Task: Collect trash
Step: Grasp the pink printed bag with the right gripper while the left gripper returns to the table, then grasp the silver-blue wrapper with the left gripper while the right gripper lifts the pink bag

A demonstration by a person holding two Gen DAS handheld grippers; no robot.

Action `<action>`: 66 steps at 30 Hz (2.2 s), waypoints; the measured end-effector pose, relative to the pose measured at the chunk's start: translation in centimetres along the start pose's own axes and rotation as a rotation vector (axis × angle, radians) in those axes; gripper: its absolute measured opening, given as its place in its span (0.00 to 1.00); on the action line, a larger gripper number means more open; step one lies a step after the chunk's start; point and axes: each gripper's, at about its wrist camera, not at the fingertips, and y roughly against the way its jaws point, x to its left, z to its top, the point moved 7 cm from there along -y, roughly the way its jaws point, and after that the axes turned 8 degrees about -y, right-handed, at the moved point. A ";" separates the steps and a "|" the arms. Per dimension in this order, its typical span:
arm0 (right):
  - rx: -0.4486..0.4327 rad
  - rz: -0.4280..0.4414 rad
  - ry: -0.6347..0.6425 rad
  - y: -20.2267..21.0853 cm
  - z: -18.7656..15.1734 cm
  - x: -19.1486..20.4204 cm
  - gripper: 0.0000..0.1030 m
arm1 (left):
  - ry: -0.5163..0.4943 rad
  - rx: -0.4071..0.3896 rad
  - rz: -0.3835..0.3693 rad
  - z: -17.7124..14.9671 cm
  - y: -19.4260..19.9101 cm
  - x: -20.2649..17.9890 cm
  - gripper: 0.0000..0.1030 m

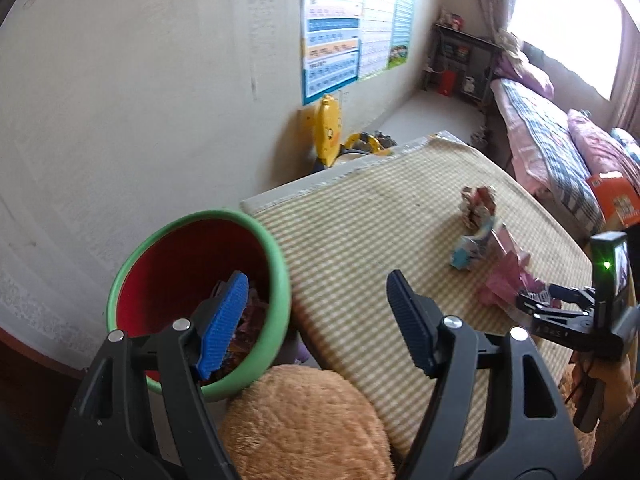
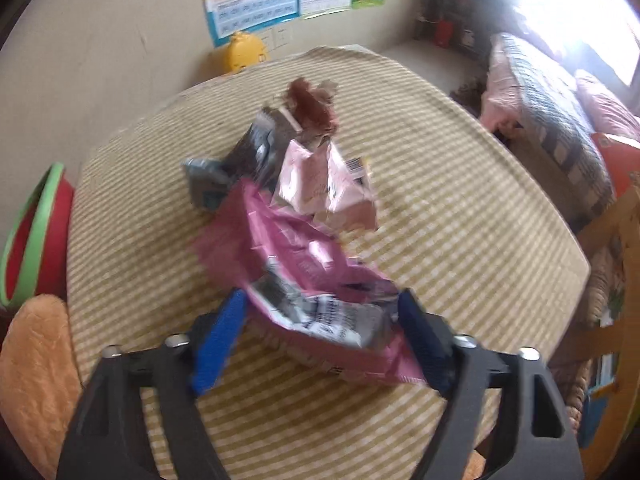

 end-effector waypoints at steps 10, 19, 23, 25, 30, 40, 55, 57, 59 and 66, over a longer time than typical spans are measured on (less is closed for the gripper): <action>-0.029 0.141 -0.129 4.1 -1.8 -0.9 0.00 | -0.074 0.013 -0.024 0.9 -0.8 -3.8 0.67; -0.074 0.162 -0.255 5.7 -1.8 -4.1 0.40 | -0.113 0.013 -0.047 0.7 -0.4 -5.7 0.67; -0.062 0.171 -0.265 4.9 -1.2 -4.6 0.57 | -0.102 0.020 -0.037 0.4 -0.4 -5.2 0.67; -0.060 0.163 -0.242 4.2 -0.7 -4.3 0.62 | -0.093 0.025 -0.035 0.3 -0.5 -5.0 0.67; -0.004 0.168 -0.157 1.8 0.3 -3.1 0.82 | -0.101 0.032 -0.035 0.2 -0.5 -5.2 0.67; 0.028 0.204 -0.222 3.2 -2.6 -3.9 0.35 | -0.134 0.031 -0.093 1.6 -2.3 -7.7 0.67; -0.078 0.135 -0.448 6.6 -7.1 -9.9 0.34 | -0.277 0.176 -0.283 3.2 -13.9 -19.3 0.67; -0.076 0.142 -0.443 6.7 -7.1 -9.9 0.34 | -0.296 0.209 -0.264 3.0 -15.4 -19.8 0.66; -0.075 0.153 -0.438 6.6 -7.1 -9.8 0.34 | -0.307 0.245 -0.260 2.6 -16.5 -19.9 0.53; -0.070 0.177 -0.474 6.4 -7.5 -10.4 0.34 | -0.253 0.256 -0.279 1.6 -15.1 -18.7 0.21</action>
